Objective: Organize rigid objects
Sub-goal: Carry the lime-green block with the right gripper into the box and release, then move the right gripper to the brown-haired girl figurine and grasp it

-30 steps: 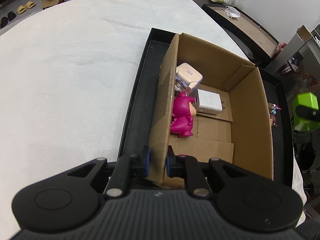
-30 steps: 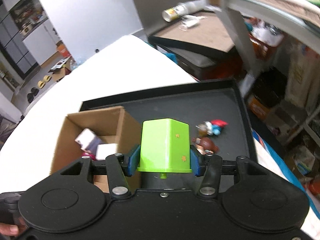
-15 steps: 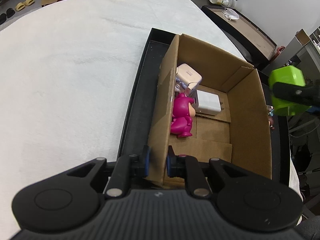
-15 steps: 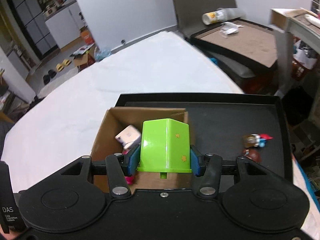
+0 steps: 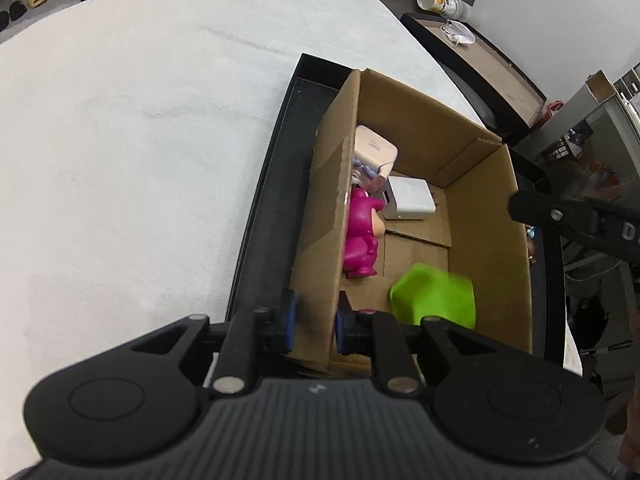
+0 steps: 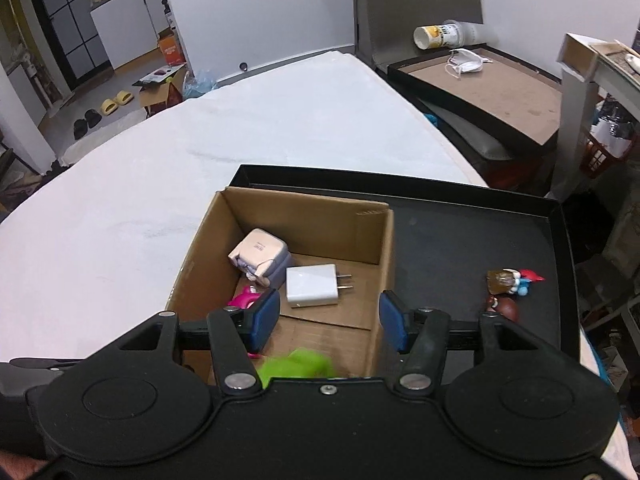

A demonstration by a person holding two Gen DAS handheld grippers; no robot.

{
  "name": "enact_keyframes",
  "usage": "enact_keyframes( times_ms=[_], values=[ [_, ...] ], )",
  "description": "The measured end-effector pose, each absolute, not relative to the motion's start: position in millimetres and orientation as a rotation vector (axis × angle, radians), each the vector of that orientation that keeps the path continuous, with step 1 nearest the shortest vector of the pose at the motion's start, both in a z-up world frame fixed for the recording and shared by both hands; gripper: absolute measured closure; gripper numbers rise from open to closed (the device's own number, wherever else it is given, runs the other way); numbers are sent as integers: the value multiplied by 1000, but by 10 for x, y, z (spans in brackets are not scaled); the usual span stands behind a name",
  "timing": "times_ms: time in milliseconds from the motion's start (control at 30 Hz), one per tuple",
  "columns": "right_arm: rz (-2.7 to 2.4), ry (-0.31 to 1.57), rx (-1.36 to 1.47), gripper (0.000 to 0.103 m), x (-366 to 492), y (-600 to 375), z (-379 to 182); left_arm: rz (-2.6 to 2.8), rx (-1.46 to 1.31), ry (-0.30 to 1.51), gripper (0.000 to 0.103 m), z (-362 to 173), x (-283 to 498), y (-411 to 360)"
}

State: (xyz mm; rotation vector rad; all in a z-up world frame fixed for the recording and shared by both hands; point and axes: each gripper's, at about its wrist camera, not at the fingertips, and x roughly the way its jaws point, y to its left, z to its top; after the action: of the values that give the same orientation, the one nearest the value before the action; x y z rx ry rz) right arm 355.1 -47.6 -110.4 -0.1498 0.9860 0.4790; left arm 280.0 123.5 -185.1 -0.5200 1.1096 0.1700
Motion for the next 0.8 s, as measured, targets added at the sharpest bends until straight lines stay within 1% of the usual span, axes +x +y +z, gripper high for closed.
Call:
enact_keyframes(
  times_ms=[267, 400, 733, 800],
  values=[
    [432, 964, -113, 48, 3575, -839, -1009, 164, -507, 1106, 86, -1858, 2801, 1218],
    [411, 960, -104, 44, 3610, -1006, -991, 167, -505, 1105, 86, -1861, 2803, 1213],
    [388, 976, -92, 43, 3705, -1346, -1112, 181, -490, 1108, 86, -1844, 2805, 1180],
    [389, 980, -94, 41, 3712, -1407, -1149, 183, -487, 1109, 86, -1841, 2806, 1175]
  ],
)
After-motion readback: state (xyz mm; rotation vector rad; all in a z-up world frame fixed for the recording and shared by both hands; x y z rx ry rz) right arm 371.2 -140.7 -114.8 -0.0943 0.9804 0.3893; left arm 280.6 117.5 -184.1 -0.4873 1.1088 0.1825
